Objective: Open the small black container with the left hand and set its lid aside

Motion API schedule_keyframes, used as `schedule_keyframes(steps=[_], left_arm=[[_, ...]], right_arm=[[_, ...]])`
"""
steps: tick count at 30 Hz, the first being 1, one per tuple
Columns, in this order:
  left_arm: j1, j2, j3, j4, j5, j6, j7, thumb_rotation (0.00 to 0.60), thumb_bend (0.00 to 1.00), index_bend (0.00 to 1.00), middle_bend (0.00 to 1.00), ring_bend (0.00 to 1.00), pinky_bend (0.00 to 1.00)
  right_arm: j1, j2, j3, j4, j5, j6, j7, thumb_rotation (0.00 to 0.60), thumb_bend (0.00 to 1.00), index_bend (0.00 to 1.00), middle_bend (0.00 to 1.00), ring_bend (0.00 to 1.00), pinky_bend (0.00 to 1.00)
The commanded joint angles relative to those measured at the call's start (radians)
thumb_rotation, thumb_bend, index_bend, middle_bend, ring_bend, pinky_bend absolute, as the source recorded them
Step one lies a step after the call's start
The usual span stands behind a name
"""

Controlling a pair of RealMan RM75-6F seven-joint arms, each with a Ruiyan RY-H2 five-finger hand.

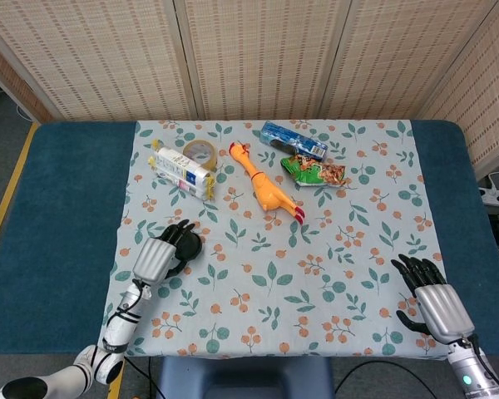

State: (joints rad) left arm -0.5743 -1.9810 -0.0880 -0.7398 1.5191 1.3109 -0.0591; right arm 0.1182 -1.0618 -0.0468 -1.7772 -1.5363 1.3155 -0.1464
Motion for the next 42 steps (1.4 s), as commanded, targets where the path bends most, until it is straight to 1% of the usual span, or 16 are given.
schedule_keyframes(steps=[1,5,8,9,10,12,15,19,22,26,28,30,32,37,40,42], left_arm=[[0.03,0.04,-0.061,-0.144,-0.055,0.023,-0.229,0.6,0.84,0.53,0.67,0.57,0.72],[0.048,0.18,-0.166,-0.435,-0.18,-0.091,-0.533,0.6,0.84,0.53,0.66,0.57,0.72],[0.06,0.375,-0.278,-0.697,-0.338,-0.311,-0.844,0.6,0.83,0.53,0.66,0.57,0.72],[0.066,0.462,-0.325,-0.775,-0.389,-0.419,-0.984,0.6,0.83,0.53,0.66,0.57,0.72],[0.073,0.516,-0.362,-0.814,-0.426,-0.491,-1.089,0.6,0.83,0.53,0.66,0.57,0.72],[0.098,0.605,-0.459,-0.858,-0.519,-0.654,-1.339,0.6,0.83,0.53,0.66,0.57,0.72],[0.137,0.651,-0.58,-0.812,-0.616,-0.853,-1.6,0.6,0.84,0.53,0.66,0.57,0.71],[0.171,0.622,-0.66,-0.714,-0.641,-0.989,-1.705,0.6,0.82,0.53,0.66,0.56,0.72],[0.195,0.589,-0.713,-0.687,-0.632,-1.048,-1.717,0.6,0.82,0.53,0.66,0.57,0.72],[0.247,0.534,-0.809,-0.698,-0.609,-1.097,-1.716,0.6,0.82,0.53,0.66,0.56,0.71],[0.26,0.512,-0.835,-0.701,-0.585,-1.126,-1.684,0.6,0.82,0.53,0.66,0.56,0.71],[0.264,0.502,-0.841,-0.704,-0.543,-1.139,-1.623,0.6,0.82,0.53,0.66,0.56,0.71],[0.266,0.495,-0.818,-0.717,-0.457,-1.097,-1.512,0.6,0.82,0.53,0.66,0.56,0.71],[0.249,0.505,-0.677,-0.737,-0.211,-0.938,-1.193,0.6,0.81,0.53,0.66,0.56,0.72],[0.225,0.501,-0.567,-0.692,-0.043,-0.784,-0.936,0.6,0.81,0.53,0.66,0.56,0.72],[0.204,0.477,-0.495,-0.615,0.072,-0.651,-0.671,0.6,0.81,0.53,0.66,0.56,0.72]], right_arm=[[0.0,0.0,0.001,0.001,0.0,0.001,0.002,0.6,0.2,0.0,0.0,0.0,0.0],[0.002,0.001,0.0,0.002,0.0,-0.003,0.005,0.6,0.2,0.0,0.0,0.0,0.0],[0.002,0.001,0.0,0.002,-0.001,-0.003,0.007,0.6,0.2,0.0,0.0,0.0,0.0],[0.003,0.001,0.001,0.002,0.0,-0.003,0.007,0.6,0.2,0.0,0.0,0.0,0.0],[0.003,0.001,0.0,0.002,0.0,-0.005,0.007,0.6,0.2,0.0,0.0,0.0,0.0],[0.004,0.0,-0.001,0.002,-0.002,-0.007,0.004,0.6,0.2,0.0,0.0,0.0,0.0],[0.006,-0.003,-0.002,0.001,-0.002,-0.012,-0.001,0.6,0.2,0.0,0.0,0.0,0.0],[0.007,-0.007,-0.003,-0.001,-0.002,-0.014,-0.007,0.6,0.2,0.0,0.0,0.0,0.0],[0.008,-0.01,-0.005,-0.002,-0.002,-0.016,-0.014,0.6,0.2,0.0,0.0,0.0,0.0],[0.009,-0.011,-0.005,-0.004,0.002,-0.021,-0.018,0.6,0.2,0.0,0.0,0.0,0.0],[0.009,-0.009,-0.005,-0.004,0.001,-0.019,-0.015,0.6,0.2,0.0,0.0,0.0,0.0],[0.007,-0.006,-0.006,-0.004,-0.002,-0.016,-0.01,0.6,0.2,0.0,0.0,0.0,0.0],[0.006,-0.003,-0.006,-0.003,-0.003,-0.012,-0.005,0.6,0.2,0.0,0.0,0.0,0.0],[0.005,0.001,-0.006,-0.001,-0.005,-0.008,0.004,0.6,0.2,0.0,0.0,0.0,0.0],[0.004,0.0,-0.007,-0.002,-0.007,-0.007,0.001,0.6,0.2,0.0,0.0,0.0,0.0],[0.004,-0.002,-0.008,-0.003,-0.006,-0.009,-0.005,0.6,0.2,0.0,0.0,0.0,0.0]])
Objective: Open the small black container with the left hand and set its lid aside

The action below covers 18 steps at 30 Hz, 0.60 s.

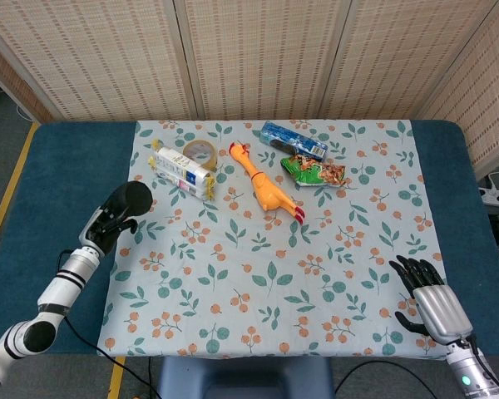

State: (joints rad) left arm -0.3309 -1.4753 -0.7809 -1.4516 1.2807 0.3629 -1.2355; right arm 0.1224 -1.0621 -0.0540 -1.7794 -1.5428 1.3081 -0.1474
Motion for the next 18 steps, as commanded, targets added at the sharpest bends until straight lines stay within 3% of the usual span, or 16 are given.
schedule_keyframes(steps=[1,2,4,8,14,18], left_arm=[[-0.049,-0.052,0.222,0.141,0.354,0.359,0.636,0.6,0.82,0.53,0.66,0.56,0.72],[-0.055,-0.083,0.255,0.195,0.4,0.434,0.792,0.6,0.82,0.53,0.66,0.56,0.72],[-0.073,-0.108,0.301,0.268,0.461,0.503,0.973,0.6,0.81,0.53,0.66,0.56,0.72],[-0.132,-0.184,0.402,0.575,0.677,0.731,1.448,0.6,0.81,0.53,0.66,0.56,0.71],[-0.158,-0.282,0.473,0.729,0.651,0.852,1.505,0.6,0.8,0.53,0.66,0.56,0.71],[-0.164,-0.297,0.515,0.731,0.621,0.879,1.486,0.6,0.79,0.53,0.66,0.56,0.7]], right_arm=[[0.0,-0.003,-0.001,-0.001,0.001,-0.002,-0.007,0.6,0.2,0.0,0.0,0.0,0.0],[0.001,-0.004,-0.001,-0.002,0.0,-0.004,-0.01,0.6,0.2,0.0,0.0,0.0,0.0],[0.001,-0.006,-0.002,-0.003,0.001,-0.006,-0.015,0.6,0.2,0.0,0.0,0.0,0.0],[0.001,-0.005,-0.004,-0.006,0.0,-0.006,-0.019,0.6,0.2,0.0,0.0,0.0,0.0],[0.0,-0.001,-0.003,-0.006,-0.001,-0.002,-0.01,0.6,0.2,0.0,0.0,0.0,0.0],[0.002,-0.001,-0.002,-0.004,0.001,-0.006,-0.008,0.6,0.2,0.0,0.0,0.0,0.0]])
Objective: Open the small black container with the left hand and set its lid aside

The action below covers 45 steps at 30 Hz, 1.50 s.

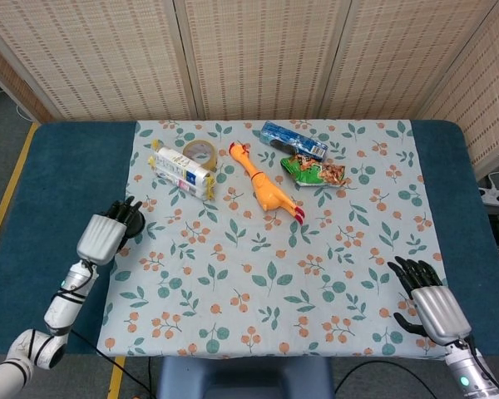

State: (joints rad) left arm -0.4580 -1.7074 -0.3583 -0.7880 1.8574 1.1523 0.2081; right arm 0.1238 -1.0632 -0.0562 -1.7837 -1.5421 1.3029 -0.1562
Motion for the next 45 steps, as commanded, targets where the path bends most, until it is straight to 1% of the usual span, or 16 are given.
schedule_keyframes(steps=[1,6,9,11,15,17,18,23,25,27,29,30,35,38,40,45], left_arm=[[-0.037,-0.067,0.102,0.063,0.037,0.095,0.038,0.6,0.8,0.53,0.66,0.56,0.7],[-0.021,-0.073,0.15,0.0,-0.01,0.122,0.005,0.6,0.79,0.53,0.66,0.56,0.7],[-0.007,-0.064,0.185,-0.088,-0.049,0.098,-0.054,0.6,0.79,0.53,0.66,0.56,0.69],[-0.011,-0.056,0.203,-0.124,-0.064,0.081,-0.056,0.6,0.79,0.53,0.66,0.56,0.67],[-0.029,-0.077,0.223,-0.079,-0.058,0.105,0.013,0.6,0.79,0.53,0.66,0.55,0.61],[-0.04,-0.085,0.249,-0.048,-0.052,0.1,-0.003,0.6,0.79,0.51,0.65,0.54,0.51],[-0.045,-0.088,0.258,-0.033,-0.05,0.1,-0.012,0.6,0.77,0.48,0.63,0.53,0.44],[-0.062,-0.115,0.284,0.059,-0.049,0.114,-0.001,0.6,0.64,0.34,0.53,0.44,0.31],[-0.063,-0.126,0.29,0.078,-0.069,0.102,-0.01,0.6,0.55,0.27,0.5,0.41,0.28],[-0.065,-0.131,0.296,0.086,-0.083,0.092,-0.013,0.6,0.44,0.14,0.44,0.35,0.26],[-0.069,-0.128,0.301,0.081,-0.093,0.086,-0.021,0.6,0.39,0.03,0.39,0.29,0.25],[-0.071,-0.125,0.304,0.075,-0.098,0.087,-0.026,0.6,0.38,0.01,0.36,0.26,0.25],[-0.073,-0.089,0.308,-0.002,-0.148,0.031,-0.045,0.6,0.32,0.0,0.14,0.06,0.19],[-0.075,-0.057,0.301,-0.073,-0.194,-0.018,-0.039,0.6,0.29,0.0,0.03,0.0,0.18],[-0.078,-0.032,0.3,-0.123,-0.219,-0.049,-0.027,0.6,0.28,0.0,0.0,0.0,0.17],[-0.088,0.044,0.307,-0.27,-0.28,-0.141,-0.041,0.6,0.28,0.0,0.0,0.0,0.15]], right_arm=[[0.001,0.0,0.0,0.001,0.0,-0.002,0.001,0.6,0.2,0.0,0.0,0.0,0.0],[0.001,-0.001,0.0,0.002,-0.001,0.0,0.001,0.6,0.2,0.0,0.0,0.0,0.0],[0.001,-0.003,-0.001,0.001,-0.001,-0.002,-0.004,0.6,0.2,0.0,0.0,0.0,0.0],[0.001,-0.004,-0.002,0.0,-0.002,-0.004,-0.007,0.6,0.2,0.0,0.0,0.0,0.0],[-0.001,-0.003,-0.003,-0.001,-0.004,0.002,-0.006,0.6,0.2,0.0,0.0,0.0,0.0],[-0.001,-0.002,-0.002,-0.001,-0.004,0.003,-0.003,0.6,0.2,0.0,0.0,0.0,0.0],[-0.001,-0.002,-0.001,0.0,-0.003,0.003,-0.002,0.6,0.2,0.0,0.0,0.0,0.0],[0.0,0.0,-0.002,0.0,-0.004,0.001,0.002,0.6,0.2,0.0,0.0,0.0,0.0],[-0.001,-0.001,-0.001,0.001,-0.006,0.005,0.003,0.6,0.2,0.0,0.0,0.0,0.0],[-0.001,-0.001,-0.001,0.002,-0.006,0.006,0.003,0.6,0.2,0.0,0.0,0.0,0.0],[-0.001,-0.003,-0.001,0.003,-0.006,0.005,0.002,0.6,0.2,0.0,0.0,0.0,0.0],[-0.001,-0.003,-0.001,0.003,-0.006,0.005,0.002,0.6,0.2,0.0,0.0,0.0,0.0],[-0.001,-0.004,-0.001,0.003,-0.007,0.006,0.002,0.6,0.2,0.0,0.0,0.0,0.0],[-0.001,-0.004,-0.001,0.003,-0.007,0.006,0.002,0.6,0.2,0.0,0.0,0.0,0.0],[-0.002,-0.003,-0.001,0.003,-0.009,0.009,0.003,0.6,0.2,0.0,0.0,0.0,0.0],[-0.003,-0.005,-0.001,0.003,-0.009,0.011,0.001,0.6,0.2,0.0,0.0,0.0,0.0]])
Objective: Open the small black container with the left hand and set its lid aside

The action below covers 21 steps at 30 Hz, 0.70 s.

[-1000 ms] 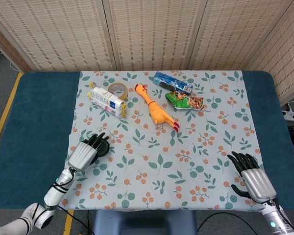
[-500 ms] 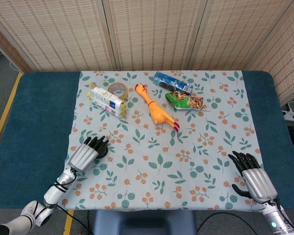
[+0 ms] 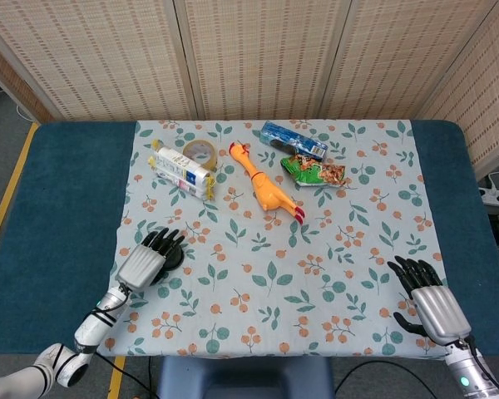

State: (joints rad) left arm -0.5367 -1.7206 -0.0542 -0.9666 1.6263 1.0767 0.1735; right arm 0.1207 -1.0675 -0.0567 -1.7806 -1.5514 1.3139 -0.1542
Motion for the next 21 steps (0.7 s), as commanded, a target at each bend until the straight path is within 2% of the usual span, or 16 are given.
schedule_keyframes(steps=[1,7,13,21], left_arm=[[-0.011,0.071,0.003,-0.114,-0.056,-0.075,-0.005,0.6,0.28,0.0,0.0,0.0,0.14],[-0.016,0.127,0.006,-0.23,-0.072,-0.07,-0.01,0.6,0.28,0.0,0.0,0.0,0.14],[-0.021,0.142,-0.002,-0.262,-0.079,-0.056,-0.033,0.6,0.28,0.0,0.0,0.0,0.14],[-0.053,0.172,-0.046,-0.303,-0.162,-0.128,-0.291,0.6,0.28,0.0,0.0,0.0,0.12]], right_arm=[[0.0,-0.001,0.0,0.0,0.0,-0.001,-0.001,0.6,0.2,0.0,0.0,0.0,0.0],[0.0,-0.001,-0.002,-0.001,-0.002,-0.001,-0.003,0.6,0.2,0.0,0.0,0.0,0.0],[0.0,-0.001,-0.003,-0.002,-0.004,-0.002,-0.003,0.6,0.2,0.0,0.0,0.0,0.0],[-0.004,0.007,-0.008,-0.004,-0.023,0.012,0.013,0.6,0.2,0.0,0.0,0.0,0.0]])
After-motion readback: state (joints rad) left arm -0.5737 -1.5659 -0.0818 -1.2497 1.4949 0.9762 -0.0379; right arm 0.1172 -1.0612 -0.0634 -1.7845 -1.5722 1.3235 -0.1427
